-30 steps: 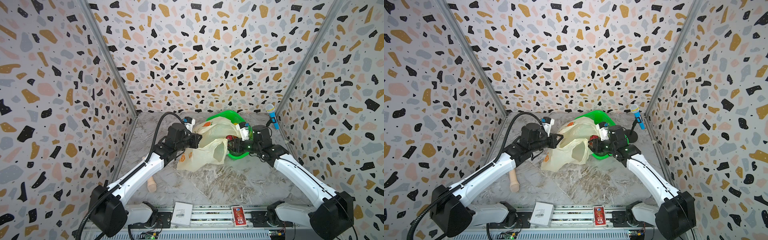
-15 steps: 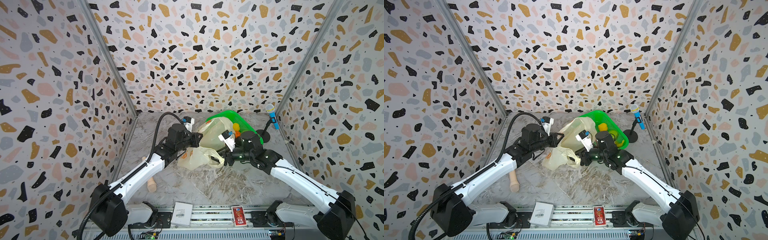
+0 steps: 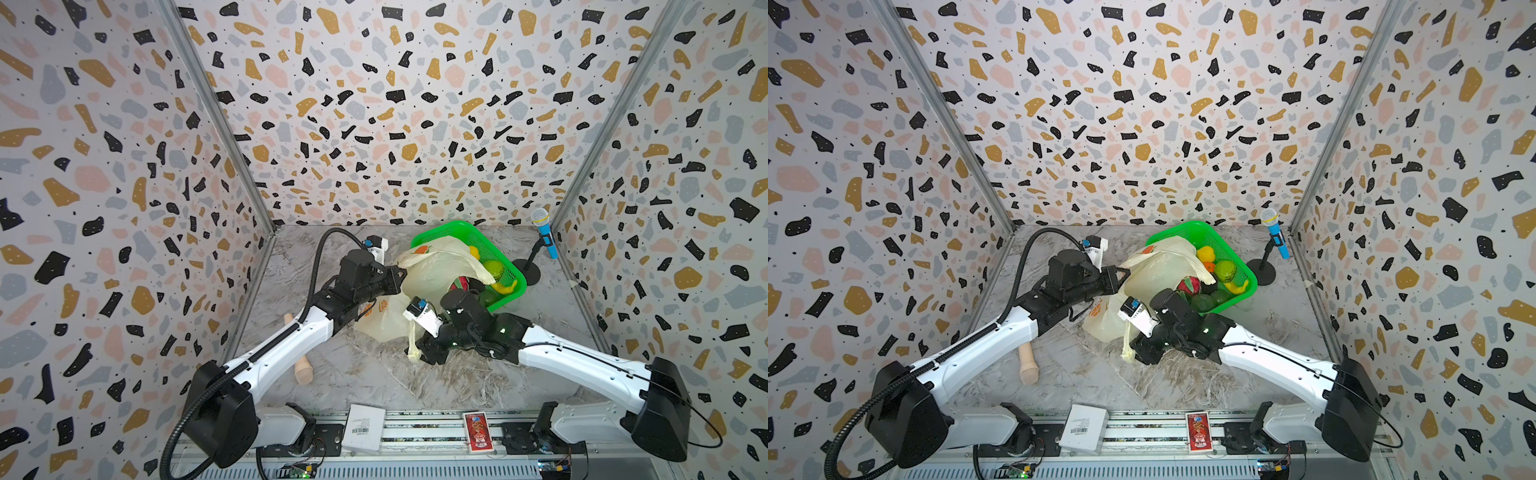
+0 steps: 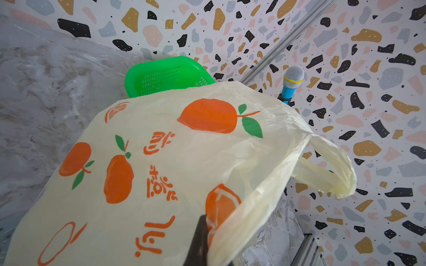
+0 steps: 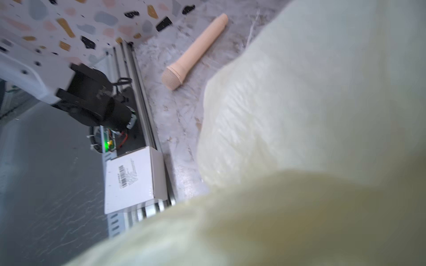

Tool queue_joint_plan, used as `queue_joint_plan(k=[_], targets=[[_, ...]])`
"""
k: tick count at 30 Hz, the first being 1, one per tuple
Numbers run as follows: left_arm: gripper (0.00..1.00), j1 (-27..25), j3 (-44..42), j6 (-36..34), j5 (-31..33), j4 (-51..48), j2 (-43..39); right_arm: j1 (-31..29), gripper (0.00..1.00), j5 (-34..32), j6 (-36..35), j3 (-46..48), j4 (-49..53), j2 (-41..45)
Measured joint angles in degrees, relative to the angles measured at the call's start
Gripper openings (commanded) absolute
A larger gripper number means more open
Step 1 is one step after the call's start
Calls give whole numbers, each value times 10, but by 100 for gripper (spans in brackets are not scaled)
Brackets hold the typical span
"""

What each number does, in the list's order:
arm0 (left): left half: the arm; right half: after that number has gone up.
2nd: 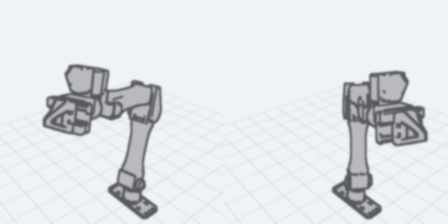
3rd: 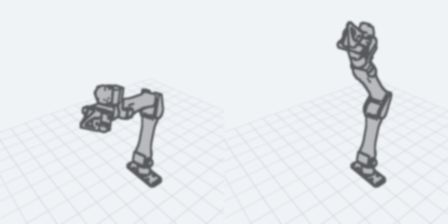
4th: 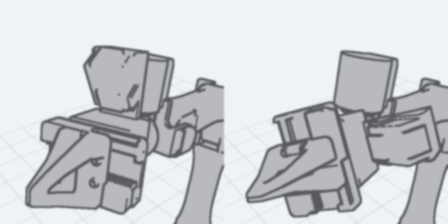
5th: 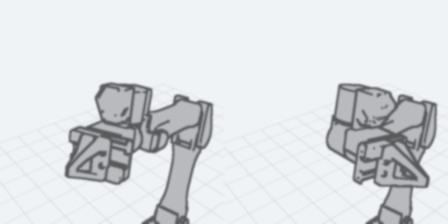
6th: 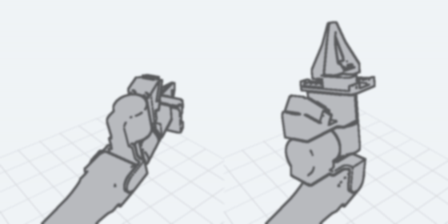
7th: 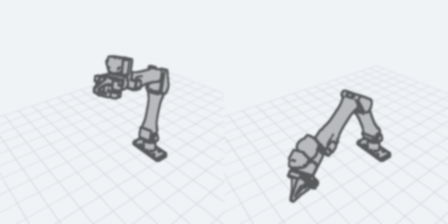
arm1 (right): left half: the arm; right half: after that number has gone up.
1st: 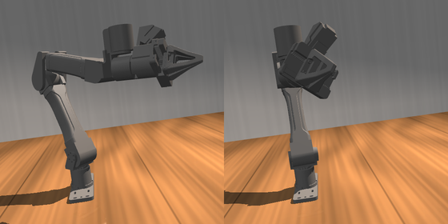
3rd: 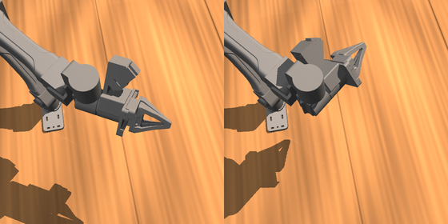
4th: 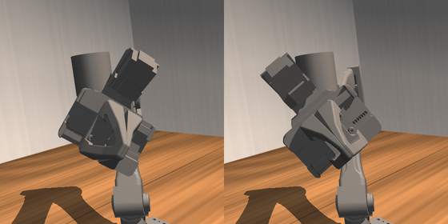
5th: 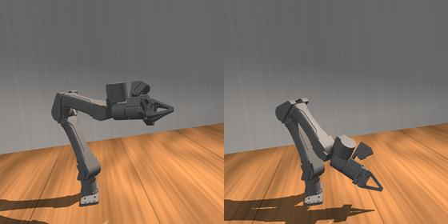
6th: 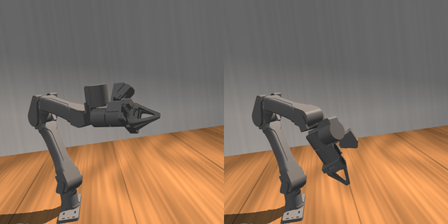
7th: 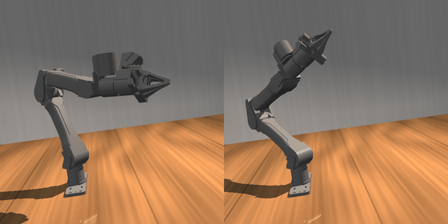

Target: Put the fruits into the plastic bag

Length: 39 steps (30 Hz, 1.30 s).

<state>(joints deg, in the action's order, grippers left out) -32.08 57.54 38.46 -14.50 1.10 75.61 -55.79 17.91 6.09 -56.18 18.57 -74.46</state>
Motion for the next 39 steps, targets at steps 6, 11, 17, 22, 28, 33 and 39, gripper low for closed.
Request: queue_joint_plan(k=[6,11,17,22,28,33,39], targets=[[0,0,2,17,8,5,0,17,59,-82,1,8,13,16],[0,2,1,28,46,2,-1,89,72,-100,11,14,7,126],[0,6,-20,34,87,7,-29,162,73,-148,31,23,-12,216],[0,10,-23,38,115,7,-43,238,73,-195,83,49,-8,215],[0,13,-33,45,127,7,-56,350,74,-171,148,19,17,125],[0,22,-46,58,137,10,-71,364,78,-132,169,-34,41,-5],[0,32,-53,65,142,16,-78,366,88,-114,185,-56,56,-89]])
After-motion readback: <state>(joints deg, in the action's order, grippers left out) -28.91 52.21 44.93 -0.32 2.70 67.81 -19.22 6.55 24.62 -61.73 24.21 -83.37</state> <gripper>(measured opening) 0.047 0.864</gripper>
